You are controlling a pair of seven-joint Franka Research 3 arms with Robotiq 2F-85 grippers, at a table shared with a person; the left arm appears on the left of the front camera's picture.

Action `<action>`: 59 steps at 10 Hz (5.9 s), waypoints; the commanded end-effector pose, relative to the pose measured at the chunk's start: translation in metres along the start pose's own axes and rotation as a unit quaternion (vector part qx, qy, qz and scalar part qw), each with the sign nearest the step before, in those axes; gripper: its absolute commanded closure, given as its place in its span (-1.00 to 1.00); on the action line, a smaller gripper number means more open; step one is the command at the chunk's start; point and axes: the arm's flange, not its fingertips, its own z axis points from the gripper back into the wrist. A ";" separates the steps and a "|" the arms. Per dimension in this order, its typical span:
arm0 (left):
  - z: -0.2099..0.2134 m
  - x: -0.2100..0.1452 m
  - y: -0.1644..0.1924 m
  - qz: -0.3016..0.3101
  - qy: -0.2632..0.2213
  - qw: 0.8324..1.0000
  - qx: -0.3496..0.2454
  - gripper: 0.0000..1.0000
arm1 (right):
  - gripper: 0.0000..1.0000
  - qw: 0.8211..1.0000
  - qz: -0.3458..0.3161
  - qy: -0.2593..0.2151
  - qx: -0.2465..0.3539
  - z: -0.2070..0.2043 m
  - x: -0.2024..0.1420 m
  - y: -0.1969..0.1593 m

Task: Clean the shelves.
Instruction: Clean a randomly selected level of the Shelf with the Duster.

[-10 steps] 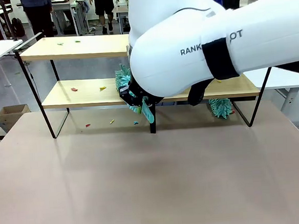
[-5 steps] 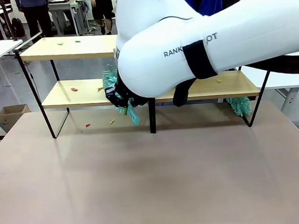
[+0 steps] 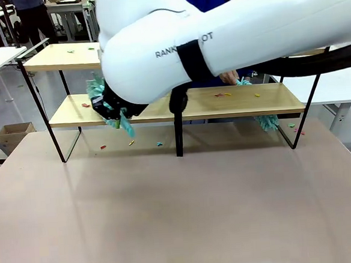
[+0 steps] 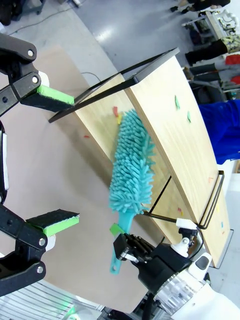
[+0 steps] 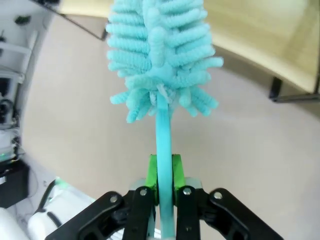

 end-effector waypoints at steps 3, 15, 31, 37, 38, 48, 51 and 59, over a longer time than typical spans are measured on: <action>0.000 -0.001 0.001 -0.003 -0.005 1.000 -0.005 -1.00 | 0.75 0.998 0.056 0.010 -0.004 0.001 0.018 0.027; 0.000 -0.001 0.001 -0.003 -0.005 1.000 -0.005 -1.00 | 0.75 0.967 0.093 0.065 0.227 0.001 0.013 -0.005; 0.000 -0.001 0.001 -0.003 -0.005 1.000 -0.005 -1.00 | 0.75 0.914 0.180 -0.149 0.332 0.242 -0.136 -0.320; 0.000 -0.001 0.001 -0.003 -0.005 1.000 -0.005 -1.00 | 0.75 0.937 0.151 -0.117 0.294 0.252 -0.129 -0.320; 0.000 -0.001 0.001 -0.003 -0.005 1.000 -0.005 -1.00 | 0.75 0.940 0.150 -0.106 0.287 0.246 -0.127 -0.308; 0.000 -0.001 0.001 -0.003 -0.005 1.000 -0.005 -1.00 | 0.75 0.961 0.189 0.121 0.161 0.106 -0.102 -0.146; 0.000 -0.001 0.001 -0.003 -0.005 1.000 -0.005 -1.00 | 0.75 0.980 0.147 0.077 0.107 0.068 -0.065 -0.109; 0.000 -0.001 0.001 -0.003 -0.005 1.000 -0.005 -1.00 | 0.75 0.999 0.010 0.000 0.046 0.060 -0.064 -0.109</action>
